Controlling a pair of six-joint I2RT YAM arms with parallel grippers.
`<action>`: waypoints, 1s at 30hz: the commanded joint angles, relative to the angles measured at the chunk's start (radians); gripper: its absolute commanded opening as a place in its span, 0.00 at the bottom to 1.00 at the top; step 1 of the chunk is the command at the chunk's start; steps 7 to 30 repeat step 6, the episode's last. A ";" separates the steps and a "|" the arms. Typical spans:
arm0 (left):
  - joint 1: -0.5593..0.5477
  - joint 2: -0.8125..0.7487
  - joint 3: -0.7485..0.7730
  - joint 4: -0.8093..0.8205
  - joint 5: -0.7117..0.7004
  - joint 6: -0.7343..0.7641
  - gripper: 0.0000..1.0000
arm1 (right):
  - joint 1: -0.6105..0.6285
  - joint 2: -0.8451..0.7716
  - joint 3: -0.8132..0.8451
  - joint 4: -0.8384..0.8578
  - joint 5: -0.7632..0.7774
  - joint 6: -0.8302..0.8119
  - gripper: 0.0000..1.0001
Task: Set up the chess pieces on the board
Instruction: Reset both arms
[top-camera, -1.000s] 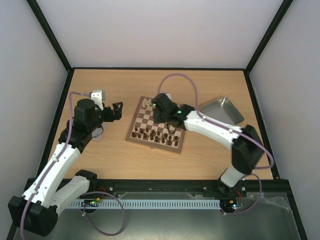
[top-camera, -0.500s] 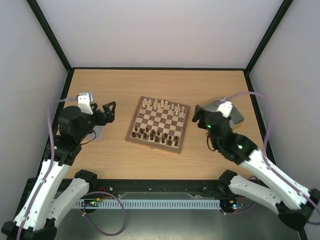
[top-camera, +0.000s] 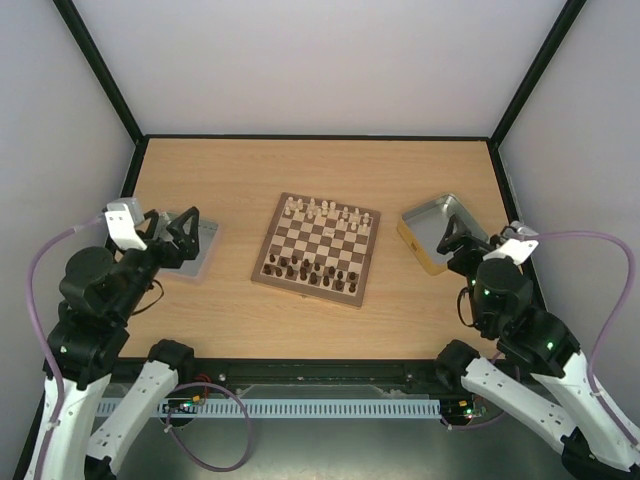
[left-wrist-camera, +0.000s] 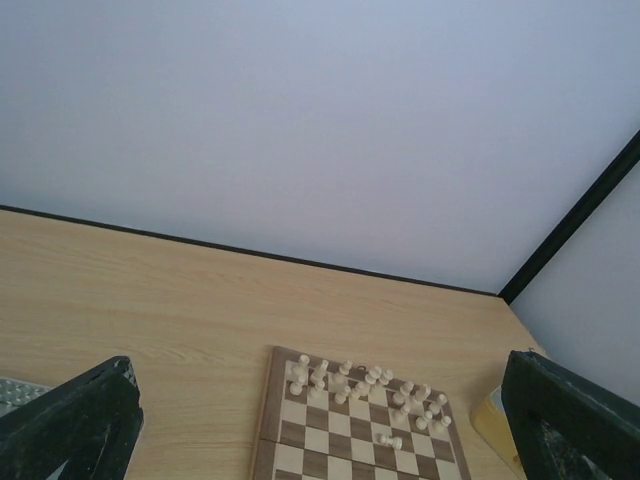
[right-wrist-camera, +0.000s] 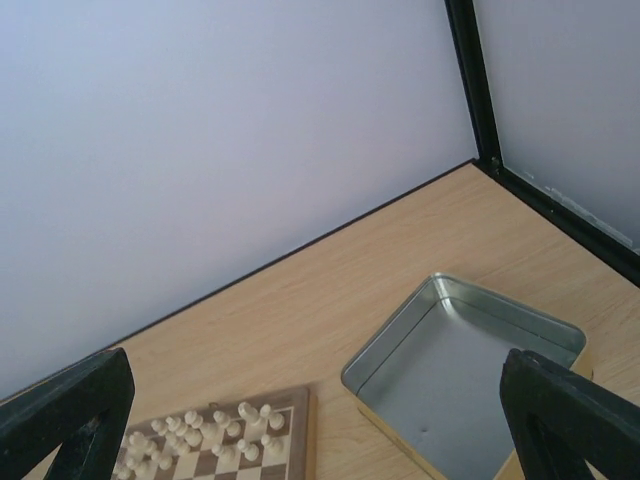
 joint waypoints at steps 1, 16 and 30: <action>0.005 -0.025 0.020 -0.057 -0.018 0.014 0.99 | 0.004 -0.020 0.032 -0.057 0.053 0.018 0.98; 0.005 -0.042 0.016 -0.064 -0.020 0.011 0.99 | 0.005 -0.020 0.032 -0.055 0.046 0.022 0.98; 0.005 -0.042 0.016 -0.064 -0.020 0.011 0.99 | 0.005 -0.020 0.032 -0.055 0.046 0.022 0.98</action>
